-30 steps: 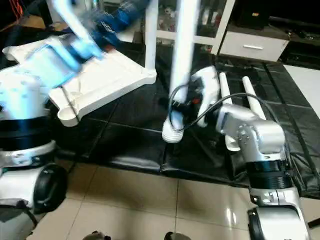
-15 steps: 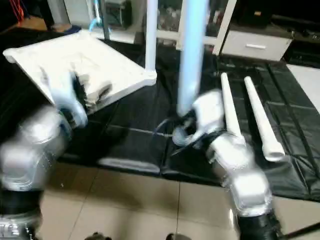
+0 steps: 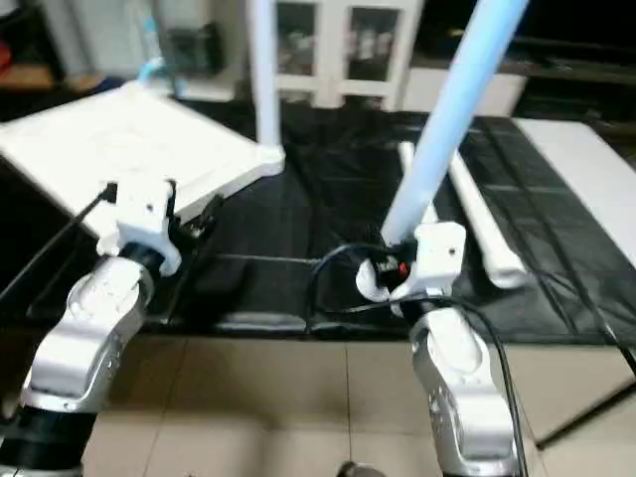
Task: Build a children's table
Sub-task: Pick table leg, then move to table
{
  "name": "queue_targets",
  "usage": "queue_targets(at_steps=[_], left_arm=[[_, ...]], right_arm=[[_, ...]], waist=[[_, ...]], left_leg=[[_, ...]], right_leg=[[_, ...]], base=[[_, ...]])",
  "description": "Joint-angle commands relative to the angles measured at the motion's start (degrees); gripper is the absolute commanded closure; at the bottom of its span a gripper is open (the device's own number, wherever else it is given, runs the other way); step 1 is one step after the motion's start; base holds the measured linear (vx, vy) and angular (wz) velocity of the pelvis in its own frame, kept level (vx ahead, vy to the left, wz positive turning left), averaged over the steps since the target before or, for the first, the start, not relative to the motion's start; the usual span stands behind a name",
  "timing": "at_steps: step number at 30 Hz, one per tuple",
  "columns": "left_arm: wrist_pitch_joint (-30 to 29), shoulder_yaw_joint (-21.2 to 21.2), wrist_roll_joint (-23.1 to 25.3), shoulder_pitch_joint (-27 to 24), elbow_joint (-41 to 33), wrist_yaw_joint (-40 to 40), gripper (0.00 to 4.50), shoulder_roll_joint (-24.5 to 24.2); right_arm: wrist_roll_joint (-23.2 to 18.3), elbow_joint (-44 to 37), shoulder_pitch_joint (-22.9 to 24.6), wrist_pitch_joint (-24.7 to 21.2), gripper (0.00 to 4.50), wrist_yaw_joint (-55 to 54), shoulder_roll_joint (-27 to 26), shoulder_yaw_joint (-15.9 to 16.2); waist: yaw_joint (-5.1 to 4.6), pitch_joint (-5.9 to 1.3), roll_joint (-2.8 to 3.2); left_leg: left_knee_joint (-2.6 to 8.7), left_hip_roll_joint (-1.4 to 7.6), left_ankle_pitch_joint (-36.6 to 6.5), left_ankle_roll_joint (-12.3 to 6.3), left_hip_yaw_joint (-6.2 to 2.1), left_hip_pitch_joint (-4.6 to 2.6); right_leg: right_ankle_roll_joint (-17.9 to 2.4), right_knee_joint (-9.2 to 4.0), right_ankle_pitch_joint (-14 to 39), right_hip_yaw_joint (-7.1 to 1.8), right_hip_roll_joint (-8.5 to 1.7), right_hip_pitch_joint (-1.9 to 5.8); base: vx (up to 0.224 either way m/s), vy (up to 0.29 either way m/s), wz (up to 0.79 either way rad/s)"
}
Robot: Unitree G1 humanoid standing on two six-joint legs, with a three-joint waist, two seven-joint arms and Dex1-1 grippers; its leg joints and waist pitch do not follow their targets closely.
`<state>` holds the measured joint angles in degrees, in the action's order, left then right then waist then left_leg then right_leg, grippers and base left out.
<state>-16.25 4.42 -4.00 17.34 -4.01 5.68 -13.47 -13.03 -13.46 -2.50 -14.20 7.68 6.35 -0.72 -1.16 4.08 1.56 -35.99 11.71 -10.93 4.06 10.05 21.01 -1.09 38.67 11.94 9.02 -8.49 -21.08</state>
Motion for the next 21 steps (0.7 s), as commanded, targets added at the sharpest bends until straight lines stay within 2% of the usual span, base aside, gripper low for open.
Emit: queue_targets(at_steps=[1, 2, 3, 4, 5, 6, 7, 8, 9, 10, 11, 12, 13, 14, 15, 16, 17, 18, 19, 20, 21], left_arm=[[1.0, -0.1, 0.3, -1.2, 0.8, -0.2, 0.76, -0.3], [1.3, -0.1, 0.5, -1.2, 1.0, -0.3, 0.76, -0.2], [1.4, -0.1, 0.6, -1.1, 1.2, -0.4, 0.76, -0.1], [1.4, -0.1, 0.6, -1.1, 1.2, -0.4, 0.76, -0.1], [1.7, -0.1, 1.0, -0.9, 1.5, -0.4, 0.76, 0.4], [1.7, -0.3, 1.0, -0.9, 1.5, -0.5, 0.76, 0.6], [1.7, -0.5, 1.1, -0.9, 1.5, -0.6, 0.76, 1.0], [1.8, -0.7, 1.3, -1.0, 1.5, -0.6, 0.76, 1.1], [2.1, -0.8, 1.5, -1.0, 1.5, -0.6, 0.76, 1.3], [2.3, -0.9, 1.7, -1.1, 1.6, -0.6, 0.76, 1.3], [2.5, -1.0, 1.8, -1.1, 1.6, -0.7, 0.76, 1.3], [2.5, -1.0, 1.9, -1.2, 1.6, -0.7, 0.76, 1.3], [2.6, -1.0, 1.9, -1.3, 1.6, -0.9, 0.76, 1.1], [2.8, -1.1, 1.9, -1.4, 1.7, -1.0, 0.76, 1.1], [2.9, -1.1, 1.8, -1.4, 1.8, -1.1, 0.76, 1.1], [3.1, -1.3, 1.8, -1.5, 1.9, -1.4, 0.76, 1.1], [3.2, -1.4, 1.8, -1.5, 2.0, -1.5, 0.76, 1.2], [3.3, -1.5, 1.9, -1.5, 2.1, -1.7, 0.76, 1.2], [3.4, -1.8, 2.2, -1.6, 2.4, -2.0, 0.76, 1.4], [3.3, -1.9, 2.5, -1.6, 2.4, -2.3, 0.76, 1.5], [3.3, -1.9, 2.5, -1.6, 2.4, -2.3, 0.76, 1.5]], right_arm=[[-0.5, -0.6, -0.8, 0.4, 2.67, -0.3, 0.4, 0.4], [0.1, -0.5, -0.7, 0.4, 2.67, -0.4, 0.7, 0.8], [0.0, -0.3, -0.8, 0.4, 2.67, 0.0, 0.8, 1.0], [0.0, -0.3, -0.8, 0.5, 2.67, 0.3, 0.7, 1.0], [0.7, 0.0, -1.1, 0.7, 2.67, 1.6, 0.7, 1.2], [0.9, 0.1, -1.3, 0.6, 2.67, 2.1, 0.7, 1.3], [0.8, 0.1, -1.4, 0.2, 2.67, 2.3, 0.7, 1.3], [0.8, 0.1, -1.5, -0.1, 2.67, 2.5, 0.6, 1.4], [0.7, 0.1, -1.5, -0.4, 2.67, 2.5, 0.7, 1.4], [0.7, 0.4, -1.7, -0.9, 2.67, 2.6, 0.9, 1.7], [0.8, 0.6, -1.8, -1.2, 2.67, 2.6, 1.0, 1.9], [0.8, 0.8, -1.8, -1.2, 2.67, 2.6, 1.0, 1.9], [0.5, 1.0, -1.8, -1.4, 2.67, 2.6, 1.0, 2.1], [0.3, 1.1, -1.8, -1.6, 2.67, 2.6, 1.1, 2.2], [0.2, 1.2, -1.8, -1.7, 2.67, 2.6, 1.1, 2.2], [0.3, 1.4, -1.7, -1.6, 2.67, 2.7, 1.1, 2.4], [0.5, 1.6, -1.6, -1.6, 2.67, 2.9, 1.2, 2.6], [0.9, 1.8, -1.6, -1.7, 2.67, 3.0, 1.2, 2.8], [1.4, 2.2, -1.5, -2.0, 2.67, 3.1, 1.2, 3.0], [1.4, 2.3, -1.6, -2.3, 2.67, 3.2, 1.2, 3.0], [1.4, 2.3, -1.6, -2.3, 2.67, 3.2, 1.2, 3.0]], waist=[[1.02, -4.70, -3.34], [3.02, -3.91, -2.36], [3.52, -5.22, -2.48], [4.29, -5.17, -2.01], [4.87, -4.67, -1.60], [4.26, -5.27, -0.40], [2.36, -5.11, 0.03], [1.69, -5.16, 0.64], [1.00, -4.95, 0.94], [0.56, -4.77, 1.32], [0.19, -4.76, 1.39], [-0.35, -4.66, 1.16], [-0.88, -4.60, 0.70], [-0.98, -4.56, 0.53], [-1.11, -4.51, 0.02], [-1.38, -4.64, -0.47], [-1.62, -4.53, -0.84], [-1.82, -4.51, -0.49], [-2.30, -4.08, -0.50], [-2.57, -3.94, -1.08], [-2.47, -3.83, -0.09]], left_leg=[[2.89, -0.17, -30.0, -2.36, 0.74, -1.32], [-4.81, -0.56, -19.5, -2.02, -0.61, -2.18], [-7.48, -1.37, -8.0, -4.47, -5.38, 4.75], [-6.67, -0.82, -7.0, -4.82, -6.09, 5.70], [-3.44, -0.42, -7.6, -6.69, -5.91, 4.03], [0.12, -1.50, -4.3, -11.42, -4.07, 1.43], [1.56, -1.69, -6.1, -16.92, -2.56, -1.29], [2.15, -1.60, -10.1, -18.15, -2.16, -1.53], [3.74, -1.33, -18.6, -16.61, -1.28, -2.32], [5.53, -1.02, -25.4, -13.19, -1.01, -2.54], [6.35, -0.99, -27.8, -11.68, -0.69, -2.46], [7.81, -1.00, -31.8, -8.94, 0.29, -2.17], [8.71, -0.85, -35.3, -6.93, 1.01, -1.78], [8.89, -0.96, -36.7, -5.90, 1.40, -1.59], [8.80, -1.15, -38.1, -4.95, 1.92, -1.57], [7.18, -1.43, -39.1, -3.60, 2.15, -1.63], [6.75, -1.31, -38.6, -3.65, 1.93, -1.27], [6.82, -1.08, -37.2, -3.84, 1.19, -0.10], [8.01, -1.03, -38.8, -2.62, 1.75, 0.24], [9.45, -0.78, -41.1, -1.18, 2.13, 0.33], [12.16, -0.41, -45.2, 0.96, 2.61, 1.29]], right_leg=[[5.0, -5.08, 39.2, -7.55, -2.11, 0.30], [5.8, -12.84, 53.9, -10.99, -9.81, -2.58], [4.1, -10.26, 49.6, -15.48, -11.45, 2.58], [2.3, -9.63, 43.5, -14.76, -11.37, 3.18], [-4.0, -8.84, 31.0, -12.78, -8.01, 1.00], [-8.1, -6.30, 18.4, -8.84, -1.49, -0.66], [-10.2, -4.94, 13.3, -6.78, 2.50, -3.02], [-10.5, -4.80, 13.7, -6.40, 2.87, -3.04], [-9.6, -5.17, 15.1, -5.65, 3.18, -3.07], [-7.2, -4.89, 14.8, -4.73, 3.58, -2.88], [-6.1, -4.62, 13.9, -4.25, 3.78, -2.67], [-3.6, -4.27, 12.4, -3.33, 3.77, -2.38], [-1.3, -4.76, 12.9, -2.88, 3.08, -1.85], [-0.2, -5.36, 14.4, -3.00, 2.57, -1.76], [0.6, -6.22, 16.9, -3.27, 2.01, -1.87], [2.2, -8.98, 23.9, -4.48, -0.63, -1.38], [2.8, -9.72, 25.6, -4.83, -1.48, -0.82], [4.4, -10.08, 27.5, -5.00, -2.35, 1.02], [4.6, -9.99, 28.8, -3.75, -1.48, 1.25], [3.9, -8.86, 27.7, -2.45, -0.01, 1.59], [2.5, -5.35, 23.6, -0.90, 2.02, 2.98]], base=[[0.014, -0.054, 0.04], [0.014, -0.054, 0.04], [0.000, 0.000, 0.00], [-0.020, 0.107, 0.01], [-0.020, 0.107, 0.01], [-0.074, 0.138, 0.30], [-0.121, 0.118, 0.34], [-0.121, 0.118, 0.34], [-0.122, 0.122, 0.27], [-0.077, 0.167, 0.19], [-0.077, 0.167, 0.19], [-0.080, 0.163, 0.16], [-0.089, 0.135, 0.14], [-0.089, 0.135, 0.14], [-0.084, 0.094, 0.14], [-0.081, 0.079, 0.09], [-0.081, 0.079, 0.09], [-0.059, 0.095, -0.04], [-0.064, 0.085, -0.03], [-0.064, 0.085, -0.03], [-0.121, 0.065, 0.08]])
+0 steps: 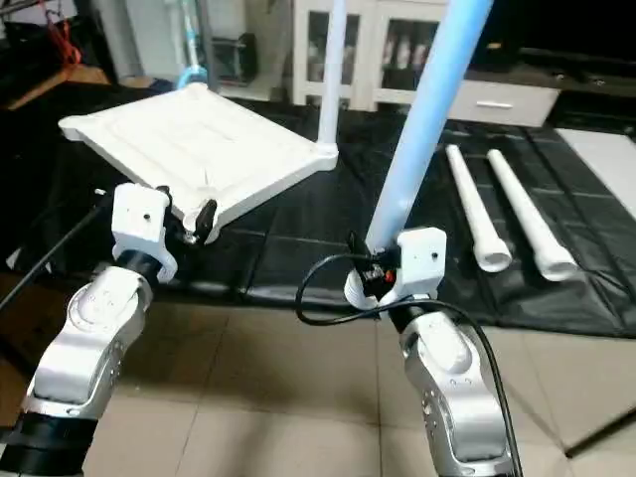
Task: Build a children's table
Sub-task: Move to table
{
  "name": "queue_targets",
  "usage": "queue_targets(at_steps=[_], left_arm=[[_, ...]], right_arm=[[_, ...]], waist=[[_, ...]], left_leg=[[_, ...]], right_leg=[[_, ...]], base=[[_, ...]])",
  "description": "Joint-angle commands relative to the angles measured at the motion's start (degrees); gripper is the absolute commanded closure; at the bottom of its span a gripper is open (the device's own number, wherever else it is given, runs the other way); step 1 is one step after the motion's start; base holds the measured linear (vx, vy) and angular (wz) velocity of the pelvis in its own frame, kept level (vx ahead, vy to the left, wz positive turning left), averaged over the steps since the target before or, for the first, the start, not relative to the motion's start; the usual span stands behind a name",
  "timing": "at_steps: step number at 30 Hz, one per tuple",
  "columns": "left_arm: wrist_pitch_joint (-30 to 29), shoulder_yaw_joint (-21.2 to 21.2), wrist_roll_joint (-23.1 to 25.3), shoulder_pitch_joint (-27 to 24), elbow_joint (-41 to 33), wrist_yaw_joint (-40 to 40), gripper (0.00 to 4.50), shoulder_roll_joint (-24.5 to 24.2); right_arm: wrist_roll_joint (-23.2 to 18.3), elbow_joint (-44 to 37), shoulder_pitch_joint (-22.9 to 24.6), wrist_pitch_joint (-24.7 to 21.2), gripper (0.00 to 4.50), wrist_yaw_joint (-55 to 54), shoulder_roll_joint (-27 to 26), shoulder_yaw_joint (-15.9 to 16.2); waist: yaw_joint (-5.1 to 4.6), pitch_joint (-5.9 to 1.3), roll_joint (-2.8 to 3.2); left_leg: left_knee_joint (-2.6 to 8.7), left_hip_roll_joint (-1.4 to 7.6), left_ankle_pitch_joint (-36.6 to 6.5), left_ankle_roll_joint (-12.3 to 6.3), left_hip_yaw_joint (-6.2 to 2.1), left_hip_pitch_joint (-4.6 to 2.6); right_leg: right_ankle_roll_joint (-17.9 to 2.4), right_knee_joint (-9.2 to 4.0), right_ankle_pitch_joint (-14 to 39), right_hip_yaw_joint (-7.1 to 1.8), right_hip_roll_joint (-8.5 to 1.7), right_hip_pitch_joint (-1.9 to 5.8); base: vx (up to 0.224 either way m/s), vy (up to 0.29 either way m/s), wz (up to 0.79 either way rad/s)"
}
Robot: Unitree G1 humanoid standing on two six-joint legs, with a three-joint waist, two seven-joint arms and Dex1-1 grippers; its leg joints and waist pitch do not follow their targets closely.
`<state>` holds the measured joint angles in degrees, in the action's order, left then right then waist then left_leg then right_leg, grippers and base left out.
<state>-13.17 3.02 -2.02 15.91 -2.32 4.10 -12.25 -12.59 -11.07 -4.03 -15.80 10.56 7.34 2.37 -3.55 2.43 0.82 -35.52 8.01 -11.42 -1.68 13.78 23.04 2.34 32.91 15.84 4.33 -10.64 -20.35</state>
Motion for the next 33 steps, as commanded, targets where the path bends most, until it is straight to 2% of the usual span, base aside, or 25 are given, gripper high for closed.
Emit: queue_targets(at_steps=[1, 2, 3, 4, 5, 6, 7, 8, 9, 10, 11, 12, 13, 14, 15, 16, 17, 18, 19, 20, 24, 25, 29, 32, 33], left_arm=[[0.1, -0.7, 1.5, -0.3, 0.6, -1.4, 0.76, 0.3], [-0.8, -1.4, 0.9, -0.3, 0.1, -1.4, 0.76, 1.0], [-0.9, -1.3, 1.0, -0.6, -0.6, -1.4, 0.76, 1.1], [-1.0, -1.2, 1.2, -0.7, -0.9, -1.5, 0.76, 1.1], [-0.8, -0.9, 1.6, -0.8, -1.2, -1.7, 0.76, 1.1], [-1.1, -0.8, 1.8, -1.1, -1.9, -2.3, 0.76, 1.4], [-1.5, -0.3, 2.8, -1.4, -2.5, -2.9, 0.76, 1.4], [-1.4, -0.8, 2.1, -1.8, -2.9, -3.3, 0.76, 1.9], [-1.5, -0.9, 2.2, -1.9, -3.1, -3.4, 0.76, 1.9], [-1.9, -0.9, 2.4, -2.1, -3.5, -3.4, 0.76, 1.7], [-1.8, -1.2, 2.0, -2.3, -3.8, -3.3, 0.76, 1.8], [-2.1, -1.8, 2.3, -2.5, -4.5, -3.5, 0.76, 1.7], [-2.5, -2.0, 2.6, -2.5, -4.7, -3.7, 0.76, 1.6], [-2.6, -2.2, 2.3, -2.4, -4.6, -3.3, 0.76, 1.4], [-2.3, -2.7, 1.8, -2.2, -4.5, -2.5, 0.76, 1.1], [-1.8, -3.1, 1.2, -1.9, -4.6, -1.9, 0.76, 0.7], [-1.7, -3.2, 0.7, -1.5, -4.8, -1.2, 0.76, 0.5], [-1.8, -3.2, 0.4, -1.3, -5.0, -0.9, 0.76, 0.4], [-2.1, -3.1, 0.7, -1.0, -5.1, -0.8, 0.76, 0.1], [-2.2, -3.0, 0.9, -0.9, -5.1, -0.8, 0.76, 0.0], [-2.5, -2.2, 1.0, -0.3, -5.1, 0.5, 0.76, -0.1], [-2.6, -2.2, 1.0, 0.1, -4.8, 0.5, 0.76, -0.1], [-2.3, -1.8, 1.1, 0.9, -4.2, 1.2, 0.76, -0.2], [-2.3, -2.0, 0.3, 1.1, -3.8, 1.4, 0.76, 0.3], [-2.2, -1.9, 0.2, 1.2, -3.6, 1.4, 0.76, 0.4]], right_arm=[[0.9, 0.0, -0.4, -1.0, 2.67, 0.7, 0.3, 0.3], [0.7, 0.0, -0.6, -1.5, 2.67, 1.2, 0.4, 0.6], [0.7, 0.1, -0.8, -1.8, 2.67, 1.5, 0.6, 0.8], [0.7, 0.2, -0.9, -1.8, 2.67, 1.6, 0.7, 0.9], [0.6, 0.3, -1.0, -1.8, 2.67, 1.8, 0.7, 1.0], [0.5, 0.4, -1.2, -2.0, 2.67, 1.9, 0.8, 1.1], [0.4, 0.7, -1.5, -2.0, 2.67, 2.1, 0.9, 1.2], [0.1, 0.9, -1.7, -2.1, 2.67, 2.3, 0.8, 1.0], [0.0, 1.1, -2.0, -2.2, 2.67, 2.3, 0.8, 0.9], [-0.3, 1.4, -2.5, -2.3, 2.67, 2.2, 0.7, 0.6], [-0.8, 1.5, -2.8, -2.5, 2.67, 2.2, 0.5, 0.2], [-1.2, 1.4, -3.0, -3.0, 2.67, 2.1, 0.3, -0.1], [-1.1, 1.4, -3.0, -3.0, 2.67, 2.1, 0.4, -0.1], [-1.3, 1.3, -3.0, -3.0, 2.67, 1.9, 0.2, -0.2], [-1.9, 1.3, -3.1, -3.2, 2.67, 1.7, -0.2, -0.6], [-2.2, 1.0, -3.0, -3.3, 2.67, 1.4, -0.6, -1.0], [-2.2, 0.6, -2.8, -3.2, 2.67, 1.4, -0.7, -1.0], [-2.2, 0.4, -2.6, -3.2, 2.67, 1.5, -0.8, -0.9], [-2.0, 0.2, -2.3, -3.0, 2.67, 1.5, -0.8, -0.7], [-1.9, 0.1, -2.2, -2.9, 2.67, 1.5, -0.8, -0.6], [-1.9, -0.7, -1.1, -2.8, 2.67, 0.6, -1.4, -0.7], [-1.8, -0.9, -1.0, -2.8, 2.67, 0.3, -1.6, -0.7], [-1.6, -1.4, -0.9, -3.0, 2.67, 0.3, -2.2, -0.9], [-1.6, -1.7, -0.9, -2.9, 2.67, 0.2, -2.3, -1.0], [-1.6, -1.8, -1.0, -3.0, 2.67, 0.1, -2.4, -1.0]], waist=[[3.28, -2.04, 1.66], [5.35, -3.32, -2.59], [3.30, -5.49, -7.10], [4.47, -4.00, -4.36], [3.37, -2.86, -4.60], [3.57, -3.26, -1.09], [3.46, -3.84, 0.56], [3.94, -3.64, 1.28], [4.42, -2.92, 1.65], [5.20, -2.77, 0.78], [5.53, -2.59, 0.46], [5.59, -3.13, -1.12], [5.76, -3.59, -4.27], [6.53, -2.35, -4.25], [7.98, -3.09, -5.38], [9.04, -2.74, -5.75], [9.38, -3.43, -4.98], [9.13, -3.94, -4.32], [9.20, -3.72, -2.60], [8.54, -3.46, -2.75], [7.41, -2.76, -2.08], [7.13, -2.70, -1.01], [5.93, -1.50, -0.14], [4.76, -0.71, 0.33], [4.18, -1.16, 0.19]], left_leg=[[16.36, 1.76, -51.0, 12.37, 2.85, 2.83], [13.10, 4.05, -30.1, 18.07, 4.40, 1.24], [-5.37, 3.24, -12.2, 16.24, -2.09, -6.21], [-8.36, 2.55, -4.6, 10.52, -7.95, -7.06], [-7.23, 0.68, -0.9, 6.53, -10.21, 0.92], [1.16, 8.57, -10.5, 12.49, -14.30, -4.34], [7.47, 13.54, -26.3, 19.99, -16.31, -2.92], [8.32, 13.69, -28.2, 20.01, -15.99, -2.53], [9.63, 13.67, -32.7, 17.22, -14.02, -1.18], [9.91, 12.74, -37.9, 11.87, -12.03, -1.39], [10.33, 12.27, -39.2, 9.61, -11.05, -1.60], [10.11, 11.48, -37.2, 5.66, -10.34, -2.68], [6.54, 7.82, -28.9, 3.08, -8.33, -2.89], [0.89, 3.31, -23.8, 4.17, -5.58, -1.63], [-4.13, 1.56, -13.8, 2.95, -4.71, -1.11], [-3.63, 2.49, -1.9, 3.56, -6.66, 1.90], [-1.77, 3.13, -1.6, 4.94, -6.96, 1.64], [1.71, 4.11, -1.4, 6.58, -6.98, 0.37], [3.22, 4.31, -6.0, 6.61, -6.88, -0.83], [3.53, 4.54, -8.7, 6.70, -6.62, -1.15], [5.30, 5.55, -17.7, 7.49, -7.02, -2.09], [5.57, 5.67, -21.4, 8.17, -7.04, -2.73], [6.13, 5.16, -35.5, 8.40, -7.49, -5.72], [7.08, 5.06, -38.2, 6.64, -7.71, -6.55], [7.20, 4.96, -37.0, 6.42, -7.79, -6.21]], right_leg=[[-3.7, 9.72, 6.1, 6.99, 7.84, 5.60], [-3.2, 7.83, 27.5, 0.15, 2.44, 4.16], [0.6, -0.84, 44.7, -3.03, -4.81, -5.27], [-0.5, -6.22, 53.1, -6.26, -8.23, -8.24], [-11.4, -2.83, 41.0, -5.07, -2.95, 1.25], [-13.9, 3.73, 19.3, 0.34, 5.12, -1.97], [-6.2, 11.56, 4.0, 0.12, 6.64, -3.26], [-4.9, 12.51, 2.2, 0.47, 6.79, -3.74], [-4.4, 13.12, 1.6, 1.28, 7.24, -3.78], [-4.8, 12.23, 2.1, 1.70, 7.44, -2.58], [-5.4, 11.46, 1.9, 1.58, 7.34, -2.14], [-5.2, 8.72, 2.2, -0.55, 5.96, -0.99], [-6.1, 3.01, 5.8, -3.95, 3.71, -0.87], [-7.5, -3.17, 19.6, -5.29, -0.61, -1.97], [-3.6, -5.33, 31.6, -6.45, -2.50, -1.74], [7.3, -4.73, 46.1, -8.32, -2.26, -0.54], [7.5, -3.42, 42.7, -7.67, -1.60, 0.07], [4.0, -1.65, 26.8, -5.43, 0.89, 0.42], [2.3, -0.77, 16.2, -4.16, 3.35, -0.67], [1.1, -1.21, 14.1, -4.13, 3.62, -0.99], [-4.3, -2.23, 16.4, -3.80, 3.37, -0.63], [-5.0, -2.65, 17.0, -3.75, 3.47, -0.49], [-5.3, -4.68, 30.1, -2.55, 3.60, -0.08], [-5.3, -5.66, 31.2, -1.45, 4.03, 1.57], [-5.7, -5.58, 29.6, -1.68, 3.70, 2.62]], base=[[-0.149, 0.032, 0.18], [-0.149, 0.032, 0.18], [-0.005, -0.129, 0.23], [0.116, -0.139, -0.01], [0.116, -0.139, -0.01], [0.000, 0.000, 0.00], [-0.143, -0.017, 0.32], [-0.143, -0.017, 0.32], [-0.124, -0.063, 0.13], [-0.107, -0.112, 0.15], [-0.107, -0.112, 0.15], [-0.095, -0.165, 0.15], [-0.088, -0.206, 0.06], [-0.088, -0.206, 0.06], [-0.092, -0.198, -0.04], [-0.043, -0.145, -0.14], [-0.043, -0.145, -0.14], [-0.027, -0.086, -0.12], [-0.068, -0.062, 0.00], [-0.068, -0.062, 0.00], [-0.016, -0.008, -0.01], [0.000, 0.000, 0.00], [-0.006, 0.056, -0.03], [0.040, 0.065, -0.12], [0.076, 0.056, -0.18]])
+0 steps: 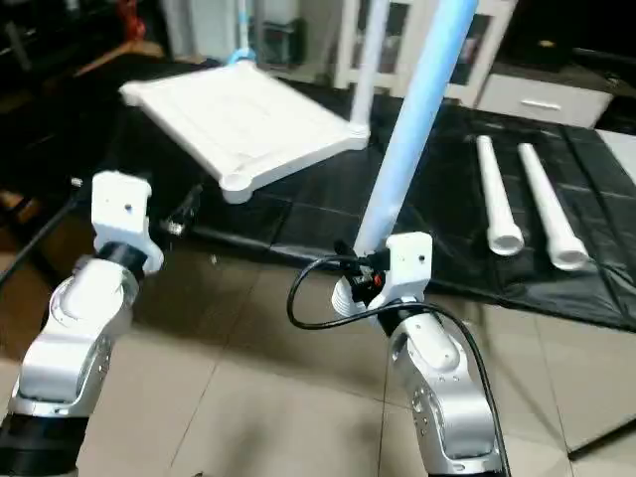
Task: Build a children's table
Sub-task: Move to table
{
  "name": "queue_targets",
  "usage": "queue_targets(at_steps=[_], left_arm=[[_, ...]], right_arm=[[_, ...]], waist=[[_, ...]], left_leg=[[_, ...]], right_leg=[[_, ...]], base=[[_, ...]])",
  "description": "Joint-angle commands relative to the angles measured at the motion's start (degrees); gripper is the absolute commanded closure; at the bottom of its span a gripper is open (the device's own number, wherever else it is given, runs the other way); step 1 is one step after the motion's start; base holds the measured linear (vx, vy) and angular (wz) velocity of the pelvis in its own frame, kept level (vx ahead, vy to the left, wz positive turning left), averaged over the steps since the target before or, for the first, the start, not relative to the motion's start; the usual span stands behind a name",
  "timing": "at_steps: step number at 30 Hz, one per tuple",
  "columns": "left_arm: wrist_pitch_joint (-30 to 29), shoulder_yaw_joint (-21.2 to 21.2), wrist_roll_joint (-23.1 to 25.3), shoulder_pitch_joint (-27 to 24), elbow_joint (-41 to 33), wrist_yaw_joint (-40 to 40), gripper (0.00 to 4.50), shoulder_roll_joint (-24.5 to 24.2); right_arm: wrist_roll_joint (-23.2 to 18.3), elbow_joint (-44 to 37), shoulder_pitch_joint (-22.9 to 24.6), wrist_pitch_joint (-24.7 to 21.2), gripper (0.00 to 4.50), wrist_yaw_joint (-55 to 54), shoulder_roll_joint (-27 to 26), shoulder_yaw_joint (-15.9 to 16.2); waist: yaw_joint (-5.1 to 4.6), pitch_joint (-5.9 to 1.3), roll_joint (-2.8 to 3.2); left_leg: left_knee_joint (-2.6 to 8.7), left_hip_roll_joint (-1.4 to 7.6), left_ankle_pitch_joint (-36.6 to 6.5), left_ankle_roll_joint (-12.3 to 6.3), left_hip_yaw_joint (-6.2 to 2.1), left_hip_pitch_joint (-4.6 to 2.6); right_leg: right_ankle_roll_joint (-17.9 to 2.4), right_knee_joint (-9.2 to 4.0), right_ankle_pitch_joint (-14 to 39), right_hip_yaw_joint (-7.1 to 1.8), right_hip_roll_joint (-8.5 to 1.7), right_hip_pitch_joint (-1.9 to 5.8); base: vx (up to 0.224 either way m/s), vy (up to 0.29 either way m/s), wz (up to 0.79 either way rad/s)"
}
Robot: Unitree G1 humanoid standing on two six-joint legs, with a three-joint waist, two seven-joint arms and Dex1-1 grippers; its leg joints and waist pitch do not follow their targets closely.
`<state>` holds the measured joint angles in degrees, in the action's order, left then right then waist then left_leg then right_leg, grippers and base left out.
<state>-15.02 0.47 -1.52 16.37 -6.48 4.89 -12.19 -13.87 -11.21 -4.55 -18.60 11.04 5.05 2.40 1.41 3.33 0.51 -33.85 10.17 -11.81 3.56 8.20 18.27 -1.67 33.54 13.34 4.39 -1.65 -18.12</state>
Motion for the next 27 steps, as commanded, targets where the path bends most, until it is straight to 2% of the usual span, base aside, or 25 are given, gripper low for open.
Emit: queue_targets(at_steps=[1, 3, 4, 6, 7, 8, 9, 10, 11, 12, 13, 14, 15, 16, 17, 18, 19, 20, 21, 22, 23, 24, 25, 26, 27], left_arm=[[-0.3, 0.6, -0.3, 0.7, 0.6, 0.6, 0.76, 0.4], [-0.3, 0.5, -0.4, 0.7, 0.8, 0.5, 0.76, 0.6], [-0.3, 0.4, -0.5, 0.7, 0.9, 0.3, 0.76, 1.1], [-0.4, 0.1, -0.7, 0.4, 1.0, 0.1, 0.76, 1.6], [-0.4, 0.1, -0.7, 0.3, 1.0, 0.1, 0.76, 1.8], [-0.3, 0.2, -0.7, 0.3, 1.0, 0.1, 0.76, 1.8], [-0.2, 0.1, -0.6, 0.2, 1.0, 0.1, 0.76, 1.8], [-0.2, 0.1, -0.5, 0.1, 1.1, 0.0, 0.76, 1.8], [-0.1, 0.1, -0.5, 0.0, 1.1, 0.0, 0.76, 1.8], [-0.1, 0.1, -0.4, -0.1, 1.2, -0.1, 0.76, 1.8], [-0.1, 0.1, -0.3, -0.2, 1.2, 0.0, 0.76, 1.9], [-0.1, 0.2, -0.2, -0.3, 1.1, -0.1, 0.76, 1.9], [-0.1, 0.2, -0.1, -0.3, 1.1, -0.1, 0.76, 1.9], [-0.1, 0.3, 0.0, -0.3, 1.1, 0.0, 0.76, 2.1], [-0.1, 0.3, 0.2, -0.3, 1.2, 0.0, 0.76, 2.2], [-0.1, 0.4, 0.2, -0.3, 1.2, 0.1, 0.76, 2.2], [-0.1, 0.4, 0.2, -0.2, 1.3, 0.1, 0.76, 2.2], [-0.1, 0.5, 0.2, -0.2, 1.3, 0.1, 0.76, 2.3], [-0.1, 0.5, 0.2, -0.2, 1.3, 0.1, 0.76, 2.3], [-0.1, 0.5, 0.3, -0.1, 1.3, 0.2, 0.76, 2.3], [-0.1, 0.5, 0.3, -0.1, 1.3, 0.2, 0.76, 2.2], [-0.1, 0.5, 0.3, -0.1, 1.4, 0.3, 0.76, 2.2], [0.0, 0.4, 0.2, -0.2, 1.4, 0.3, 0.76, 2.3], [0.0, 0.4, 0.2, -0.3, 1.6, 0.3, 0.76, 2.3], [0.1, 0.4, 0.2, -0.3, 1.7, 0.3, 0.76, 2.3]], right_arm=[[-0.3, -1.7, -0.6, -0.2, 2.67, -0.4, -0.1, -1.1], [-0.4, -1.8, -0.7, -0.4, 2.67, -0.5, -0.1, -1.1], [-0.5, -1.9, -1.2, -0.7, 2.67, -0.5, 0.1, -1.2], [-0.7, -1.7, -1.9, -1.1, 2.67, -0.5, 0.2, -1.4], [-0.7, -1.4, -2.4, -1.4, 2.67, -0.5, 0.3, -1.6], [-0.6, -1.3, -2.5, -1.6, 2.67, -0.5, 0.4, -1.6], [-0.7, -1.2, -2.7, -1.6, 2.67, -0.4, 0.5, -1.7], [-0.7, -1.2, -2.8, -1.7, 2.67, -0.4, 0.5, -1.8], [-0.7, -1.1, -2.9, -1.7, 2.67, -0.3, 0.5, -1.7], [-0.6, -1.0, -2.9, -1.7, 2.67, -0.2, 0.6, -1.7], [-0.6, -1.0, -3.0, -1.7, 2.67, -0.2, 0.6, -1.7], [-0.5, -1.0, -3.1, -1.6, 2.67, -0.1, 0.7, -1.6], [-0.4, -0.9, -3.1, -1.6, 2.67, -0.1, 0.7, -1.5], [-0.3, -1.0, -3.1, -1.5, 2.67, -0.1, 0.7, -1.5], [-0.3, -0.9, -3.1, -1.5, 2.67, -0.2, 0.7, -1.4], [-0.3, -1.0, -3.0, -1.5, 2.67, -0.3, 0.6, -1.4], [-0.3, -1.0, -3.0, -1.6, 2.67, -0.3, 0.6, -1.5], [-0.3, -1.2, -2.9, -1.7, 2.67, -0.3, 0.6, -1.5], [-0.3, -1.2, -2.9, -1.7, 2.67, -0.3, 0.6, -1.5], [-0.3, -1.3, -2.8, -1.9, 2.67, -0.2, 0.7, -1.5], [-0.2, -1.5, -2.7, -1.9, 2.67, -0.3, 0.7, -1.5], [-0.2, -1.5, -2.6, -1.9, 2.67, -0.3, 0.7, -1.5], [-0.2, -1.6, -2.4, -1.8, 2.67, -0.4, 0.7, -1.5], [-0.2, -1.6, -2.3, -1.8, 2.67, -0.4, 0.6, -1.5], [-0.1, -1.6, -2.2, -1.7, 2.67, -0.4, 0.6, -1.6]], waist=[[-0.97, -2.44, 0.62], [-1.18, -3.01, 0.52], [-1.45, -3.51, 0.07], [-1.48, -3.92, 0.13], [-1.89, -4.40, 1.08], [-2.09, -3.43, 0.29], [-2.52, -3.57, 0.40], [-2.47, -3.23, -0.07], [-2.44, -3.08, -0.77], [-0.51, -3.53, -2.48], [3.48, -4.83, -3.20], [3.99, -4.28, -4.19], [3.69, -5.90, -1.95], [2.48, -5.16, -1.62], [2.10, -5.20, -0.33], [1.42, -4.96, 1.05], [-2.12, -4.12, 4.34], [-2.47, -5.02, 2.41], [-2.02, -4.71, 2.13], [-2.19, -3.91, 1.68], [-2.48, -3.99, 1.15], [-2.52, -3.78, 0.76], [-1.78, -2.49, -1.53], [-0.68, -3.27, -2.40], [1.08, -3.94, -2.88]], left_leg=[[5.76, 2.59, -32.9, 0.47, -1.96, -0.56], [5.68, 2.40, -28.1, -0.48, -1.55, -0.16], [5.41, 2.19, -20.9, -2.53, -0.90, 0.33], [4.73, 1.82, -15.4, -4.44, -0.27, 0.21], [4.34, 3.11, -15.1, -2.06, 1.42, -4.37], [5.30, 4.44, -16.6, -0.05, 0.81, -5.77], [6.23, 7.20, -16.5, 1.78, 0.21, -8.83], [6.24, 7.88, -17.1, 2.25, 1.30, -10.59], [5.81, 6.82, -17.1, 2.16, 2.45, -9.87], [2.23, -0.60, -18.2, 2.70, 6.61, -5.31], [-4.74, -4.15, -17.0, 0.98, 3.95, 1.08], [-7.29, -2.24, -11.9, -2.95, -0.06, 7.20], [-7.89, -1.00, -3.0, -2.58, -2.83, 9.27], [-5.25, -0.42, 1.3, -3.10, -4.12, 9.09], [-2.10, -0.48, 5.9, -3.99, -3.94, 7.43], [0.20, -0.37, 9.5, -5.58, -3.70, 5.51], [4.01, 8.18, 4.1, -18.28, -11.62, -1.51], [3.40, 8.84, 0.8, -22.17, -12.16, -3.03], [2.89, 7.42, -4.4, -22.68, -10.44, -2.66], [4.16, 5.89, -8.9, -23.14, -8.59, -1.60], [4.31, 5.58, -10.4, -23.84, -8.30, -1.93], [4.69, 4.97, -12.4, -23.78, -7.67, -1.53], [2.77, 0.51, -23.0, -16.19, -3.57, 2.42], [-1.62, -2.51, -19.0, -13.15, -1.34, 4.22], [-6.46, -2.02, -9.1, -10.14, -2.17, 6.00]], right_leg=[[-2.8, -5.99, 29.3, -2.31, -5.66, 1.62], [-4.4, -5.75, 25.3, -2.78, -5.73, 2.30], [-7.7, -4.98, 17.9, -3.23, -5.43, 3.00], [-10.2, -4.52, 13.1, -3.33, -5.23, 3.35], [-11.0, -4.19, 12.0, -4.65, -3.24, 0.77], [-10.9, -2.72, 11.3, -4.06, -2.37, -0.74], [-10.1, -0.09, 6.8, -2.68, -2.62, -3.41], [-9.7, 1.30, 3.2, -2.30, -3.79, -5.41], [-10.3, 1.23, 1.5, -2.86, -4.08, -4.81], [-14.2, -1.07, -0.7, -7.99, -2.57, 1.12], [-19.3, -2.82, -6.7, -16.77, -6.67, 9.03], [-19.3, -2.73, -15.7, -17.19, -11.00, 11.48], [-16.8, -0.23, -31.4, -15.00, -10.04, 11.36], [-14.3, 0.65, -38.2, -11.47, -7.37, 8.83], [-11.5, 0.83, -34.0, -8.00, -4.29, 7.22], [-8.3, 0.67, -25.9, -5.35, -1.74, 5.49], [-1.8, 9.55, 8.2, -0.64, -0.26, -3.51], [-0.4, 9.66, 11.5, -0.92, -1.16, -4.18], [2.4, 10.29, 8.3, -1.33, -1.73, -5.50], [4.5, 9.97, 5.3, -1.10, -1.60, -5.26], [4.7, 9.13, 3.9, -1.39, -2.02, -5.58], [4.5, 8.11, 2.6, -1.70, -2.36, -5.33], [-0.2, -1.77, 7.1, -5.18, -7.14, -2.36], [-1.4, -3.52, 12.8, -7.91, -9.73, 1.60], [-2.7, -5.53, 27.1, -10.78, -12.82, 4.09]], base=[[0.091, 0.046, -0.17], [0.089, 0.040, -0.13], [0.085, 0.024, -0.02], [0.090, 0.020, -0.01], [0.132, 0.007, -0.09], [0.132, 0.007, -0.09], [0.157, -0.005, -0.38], [0.162, -0.026, -0.55], [0.162, -0.026, -0.55], [0.195, -0.046, -0.56], [0.206, -0.008, -0.52], [0.206, -0.008, -0.52], [0.157, 0.043, -0.27], [0.000, 0.000, 0.00], [0.000, 0.000, 0.00], [-0.178, 0.060, -0.09], [-0.035, 0.052, -0.21], [-0.035, 0.052, -0.21], [0.093, 0.039, -0.08], [0.063, 0.042, 0.07], [0.063, 0.042, 0.07], [0.000, 0.000, 0.00], [0.031, -0.084, -0.01], [0.031, -0.084, -0.01], [0.049, -0.083, 0.02]])
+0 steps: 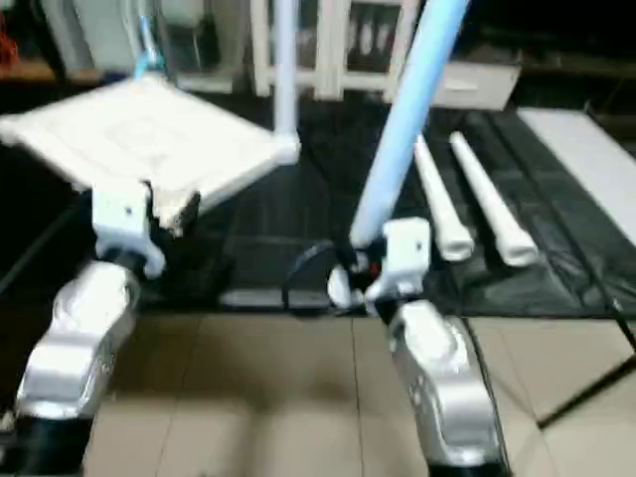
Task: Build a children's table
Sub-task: Move to table
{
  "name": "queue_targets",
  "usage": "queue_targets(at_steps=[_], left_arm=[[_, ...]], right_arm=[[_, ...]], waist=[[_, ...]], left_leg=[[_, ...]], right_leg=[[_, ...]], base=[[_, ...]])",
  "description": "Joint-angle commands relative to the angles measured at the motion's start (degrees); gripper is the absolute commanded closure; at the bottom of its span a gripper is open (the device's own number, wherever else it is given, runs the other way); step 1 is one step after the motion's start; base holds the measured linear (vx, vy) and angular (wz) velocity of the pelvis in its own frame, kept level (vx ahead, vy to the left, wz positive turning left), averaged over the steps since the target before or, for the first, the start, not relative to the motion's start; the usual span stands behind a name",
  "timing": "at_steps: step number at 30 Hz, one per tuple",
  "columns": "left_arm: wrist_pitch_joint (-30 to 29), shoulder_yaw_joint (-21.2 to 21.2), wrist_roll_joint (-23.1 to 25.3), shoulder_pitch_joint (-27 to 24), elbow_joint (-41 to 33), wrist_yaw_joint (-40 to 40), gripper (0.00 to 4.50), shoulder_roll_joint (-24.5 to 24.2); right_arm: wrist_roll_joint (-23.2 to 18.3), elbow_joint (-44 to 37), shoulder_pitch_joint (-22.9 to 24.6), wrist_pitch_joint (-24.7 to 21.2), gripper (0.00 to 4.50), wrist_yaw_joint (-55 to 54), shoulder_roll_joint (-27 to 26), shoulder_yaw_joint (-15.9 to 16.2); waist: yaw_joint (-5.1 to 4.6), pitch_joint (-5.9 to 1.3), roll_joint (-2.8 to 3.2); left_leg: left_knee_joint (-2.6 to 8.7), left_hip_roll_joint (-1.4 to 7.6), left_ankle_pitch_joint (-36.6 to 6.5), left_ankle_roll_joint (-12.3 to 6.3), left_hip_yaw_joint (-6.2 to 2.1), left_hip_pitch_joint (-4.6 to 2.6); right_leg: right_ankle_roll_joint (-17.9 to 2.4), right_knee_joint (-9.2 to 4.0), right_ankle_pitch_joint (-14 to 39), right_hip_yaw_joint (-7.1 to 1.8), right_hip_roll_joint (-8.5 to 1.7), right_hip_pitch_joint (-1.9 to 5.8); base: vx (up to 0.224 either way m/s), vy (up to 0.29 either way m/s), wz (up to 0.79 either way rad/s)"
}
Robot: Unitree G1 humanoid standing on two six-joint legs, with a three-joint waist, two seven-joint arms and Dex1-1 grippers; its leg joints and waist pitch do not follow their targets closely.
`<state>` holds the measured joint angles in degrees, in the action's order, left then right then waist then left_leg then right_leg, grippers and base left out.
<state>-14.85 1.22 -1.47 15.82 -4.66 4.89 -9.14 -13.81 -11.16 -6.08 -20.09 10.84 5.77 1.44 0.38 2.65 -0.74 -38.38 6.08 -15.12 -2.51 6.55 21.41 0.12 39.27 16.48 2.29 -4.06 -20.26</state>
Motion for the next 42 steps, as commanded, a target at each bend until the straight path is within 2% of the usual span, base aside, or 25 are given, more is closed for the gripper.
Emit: queue_targets(at_steps=[1, 3, 5, 6, 9, 11, 12, 13, 15, 16, 17, 18, 20, 23, 25, 26, 27, 28, 32, 33, 34, 36, 39, 41, 42], left_arm=[[-0.1, -0.3, 0.1, 0.3, -0.1, 0.3, 0.76, -0.7], [-0.1, -0.2, 0.1, 0.2, 0.0, 0.5, 0.76, -0.7], [0.0, -0.3, -0.1, 0.3, 0.3, 0.8, 0.76, -0.4], [0.0, -0.3, 0.0, 0.3, 0.3, 0.9, 0.76, -0.5], [-0.2, -0.6, -0.7, 0.6, 0.4, 1.1, 0.76, -0.1], [-0.2, -0.7, -0.7, 0.8, 0.4, 1.1, 0.76, 0.0], [-0.2, -0.8, -0.7, 0.7, 0.3, 1.0, 0.76, 0.0], [-0.2, -0.8, -0.7, 0.7, 0.3, 0.9, 0.76, 0.0], [-0.2, -0.7, -0.7, 0.6, 0.2, 0.8, 0.76, 0.0], [-0.1, -0.8, -0.8, 0.4, 0.1, 0.7, 0.76, 0.1], [-0.1, -0.8, -0.8, 0.3, 0.1, 0.7, 0.76, 0.1], [-0.1, -0.9, -0.7, 0.2, 0.0, 0.7, 0.76, 0.1], [-0.1, -1.0, -0.6, 0.0, -0.2, 0.7, 0.76, 0.2], [-0.1, -1.2, -0.5, -0.2, -0.4, 0.8, 0.76, 0.3], [-0.1, -1.1, -0.3, -0.4, -0.5, 0.8, 0.76, 0.3], [-0.1, -1.1, -0.3, -0.4, -0.5, 0.8, 0.76, 0.3], [-0.1, -1.0, -0.3, -0.4, -0.5, 0.8, 0.76, 0.2], [0.0, -1.0, -0.3, -0.4, -0.4, 0.8, 0.76, 0.1], [0.0, -1.2, -0.5, -0.1, 0.0, 1.1, 0.76, -0.1], [0.1, -1.1, -0.6, -0.1, 0.1, 1.2, 0.76, -0.1], [0.1, -1.1, -0.6, -0.1, 0.1, 1.3, 0.76, 0.0], [0.0, -0.8, -0.4, 0.2, 0.5, 1.6, 0.76, 0.1], [0.1, -0.9, -0.3, 0.6, 1.0, 1.9, 0.76, 0.2], [0.2, -0.8, -0.5, 0.9, 1.6, 1.9, 0.76, 0.0], [0.2, -0.7, -0.5, 1.0, 1.7, 2.0, 0.76, -0.1]], right_arm=[[-0.1, -1.6, -0.7, -0.3, 2.67, -0.2, -0.2, -0.7], [0.0, -1.6, -0.7, -0.2, 2.67, -0.3, -0.3, -0.7], [0.0, -1.6, -0.7, -0.2, 2.67, -0.5, -0.4, -0.8], [-0.1, -1.6, -0.7, -0.2, 2.67, -0.6, -0.4, -0.9], [-0.3, -1.7, -0.7, -0.3, 2.67, -0.6, -0.2, -1.1], [-0.2, -1.7, -0.7, -0.4, 2.67, -0.5, 0.0, -1.0], [-0.2, -1.7, -0.7, -0.4, 2.67, -0.5, 0.0, -1.0], [-0.1, -1.7, -0.7, -0.4, 2.67, -0.3, 0.1, -0.9], [0.1, -1.6, -0.7, -0.3, 2.67, 0.0, 0.2, -0.7], [0.4, -1.5, -0.8, -0.2, 2.67, 0.2, 0.1, -0.5], [0.5, -1.4, -0.8, -0.2, 2.67, 0.3, 0.1, -0.4], [0.6, -1.3, -0.8, -0.2, 2.67, 0.4, 0.0, -0.2], [0.7, -1.2, -0.9, -0.2, 2.67, 0.7, 0.0, 0.1], [0.5, -1.2, -1.0, -0.2, 2.67, 0.6, 0.2, 0.3], [0.3, -1.1, -1.1, -0.1, 2.67, 0.6, 0.2, 0.3], [0.3, -1.0, -1.1, -0.1, 2.67, 0.6, 0.2, 0.3], [0.4, -1.0, -1.0, -0.1, 2.67, 0.8, 0.2, 0.2], [0.4, -0.9, -0.9, -0.1, 2.67, 0.8, 0.1, 0.2], [0.7, -0.9, -0.8, -0.1, 2.67, 0.6, -0.4, 0.1], [0.6, -1.0, -0.6, 0.0, 2.67, 0.5, -0.5, 0.0], [0.5, -1.1, -0.4, 0.1, 2.67, 0.4, -0.5, -0.1], [0.3, -1.3, -0.2, 0.3, 2.67, 0.0, -0.5, -0.4], [0.4, -1.4, 0.0, 0.5, 2.67, -0.4, -0.6, -0.4], [0.7, -1.4, 0.2, 0.6, 2.67, -0.5, -0.8, -0.5], [0.7, -1.4, 0.3, 0.6, 2.67, -0.5, -0.9, -0.5]], waist=[[2.24, -3.02, -1.44], [1.88, -2.34, -0.44], [0.30, -1.91, 2.42], [-1.64, -2.90, 3.76], [-3.57, -3.60, 3.92], [-3.53, -2.68, 1.32], [-1.42, -3.20, -0.30], [0.62, -3.35, -0.63], [1.21, -3.21, -0.50], [0.75, -3.14, 1.06], [0.33, -3.13, 2.32], [-2.43, -3.29, 4.37], [-4.12, -4.63, 3.50], [-4.07, -3.78, 1.30], [-3.20, -3.02, -1.68], [-0.92, -3.99, -3.24], [0.18, -4.18, -2.95], [0.36, -3.21, -2.41], [-0.15, -1.66, 1.53], [-2.06, -1.22, 3.38], [-3.15, -3.15, 4.83], [-3.79, -3.27, 4.56], [-4.03, -2.36, 2.47], [-2.37, -2.38, -0.24], [-0.20, -3.37, -0.85]], left_leg=[[-2.33, 2.29, -2.9, -3.05, -0.98, 3.97], [0.28, 2.95, -0.5, -0.98, -1.16, 3.46], [7.27, 5.66, -6.3, 0.10, -0.95, -0.85], [9.09, 8.55, -16.4, 0.07, -3.88, -5.66], [9.55, 10.57, -14.3, -9.44, -7.47, -9.42], [8.88, 7.68, -13.2, -14.30, -4.28, -6.60], [4.34, 2.22, -11.5, -10.30, 0.76, -1.04], [-0.69, 2.21, -4.9, -6.54, 0.47, 2.29], [-1.88, 2.80, -1.0, -4.30, -0.51, 4.36], [2.28, 3.82, 4.1, -3.17, -0.60, 3.82], [4.78, 4.43, 5.2, -2.54, -0.10, 1.54], [8.19, 7.48, 0.4, -5.91, -4.64, -4.75], [8.03, 11.70, -2.6, -16.99, -9.88, -10.89], [8.67, 10.06, 6.2, -22.80, -6.67, -8.40], [8.09, 4.29, -8.2, -15.16, -1.17, -4.82], [0.20, -1.53, -11.9, -9.92, 1.41, -1.25], [-3.97, 0.09, -5.4, -4.98, -0.92, 2.03], [-4.85, 0.79, -1.4, -0.80, -1.87, 3.53], [4.31, 3.99, -1.5, 1.06, -1.22, -0.83], [8.80, 6.99, -16.5, 1.67, -3.97, -2.17], [10.38, 10.12, -29.3, 3.00, -7.79, -8.14], [10.12, 10.35, -24.0, -4.71, -9.01, -9.42], [9.96, 7.38, -17.3, -13.09, -5.63, -7.91], [6.04, 1.66, -19.3, -8.14, -0.37, -3.27], [-1.97, 0.75, -8.6, -5.55, -0.62, 0.63]], right_leg=[[-5.1, -11.32, 27.2, -8.53, -10.54, 6.88], [-8.7, -11.45, 28.4, -6.01, -7.77, 6.29], [-10.5, -9.54, 20.8, -0.54, -1.68, 3.91], [-10.1, -6.11, 13.8, 0.88, 0.25, 1.32], [-5.4, -1.28, 1.9, 1.55, -0.32, -1.91], [-3.5, -4.56, -2.5, -0.29, -2.97, -0.41], [-8.7, -9.09, -0.1, -4.17, -5.83, 5.61], [-11.2, -12.11, 16.7, -7.55, -9.96, 9.36], [-12.2, -12.00, 20.8, -7.65, -9.89, 10.40], [-13.0, -11.14, 18.0, -3.30, -5.61, 9.49], [-12.1, -10.93, 16.7, -1.00, -3.57, 8.30], [-7.5, -5.26, 10.8, 2.61, 1.53, 3.60], [-1.4, 1.78, 7.8, 1.74, 0.44, -2.66], [4.3, 3.04, -1.0, 0.60, -0.97, -5.53], [-0.5, -5.65, -5.9, -2.33, -2.87, -1.49], [-6.6, -10.37, 8.6, -8.81, -7.68, 4.53], [-12.9, -10.66, 16.1, -10.56, -10.51, 7.71], [-14.8, -10.51, 18.9, -9.09, -9.79, 7.51], [-14.8, -12.06, 26.8, -1.65, -3.88, 4.60], [-10.1, -7.94, 23.1, 1.14, 0.60, 3.34], [-8.1, -1.89, 11.4, 1.28, 1.13, -0.26], [-2.1, 0.79, 2.1, 1.62, 0.53, -2.68], [-0.5, -1.79, -3.6, 0.60, -1.27, -2.97], [-5.5, -9.38, 7.0, -4.38, -5.39, 2.92], [-11.4, -12.65, 24.1, -9.77, -11.30, 8.43]], base=[[0.047, -0.052, 0.00], [0.024, -0.026, 0.00], [0.065, 0.047, 0.08], [0.090, 0.080, 0.11], [0.111, 0.060, 0.07], [0.095, 0.003, 0.02], [0.102, -0.023, 0.05], [0.118, -0.022, 0.03], [0.112, -0.012, 0.00], [0.111, 0.022, 0.03], [0.111, 0.022, 0.03], [0.132, 0.059, -0.02], [0.166, 0.054, -0.01], [0.126, 0.012, -0.05], [0.103, -0.046, 0.07], [0.108, -0.077, 0.13], [0.117, -0.089, 0.07], [0.107, -0.040, -0.07], [0.098, 0.018, 0.01], [0.111, 0.129, 0.04], [0.124, 0.127, 0.03], [0.130, 0.103, 0.06], [0.129, 0.036, 0.00], [0.109, -0.040, 0.07], [0.121, -0.041, 0.08]])
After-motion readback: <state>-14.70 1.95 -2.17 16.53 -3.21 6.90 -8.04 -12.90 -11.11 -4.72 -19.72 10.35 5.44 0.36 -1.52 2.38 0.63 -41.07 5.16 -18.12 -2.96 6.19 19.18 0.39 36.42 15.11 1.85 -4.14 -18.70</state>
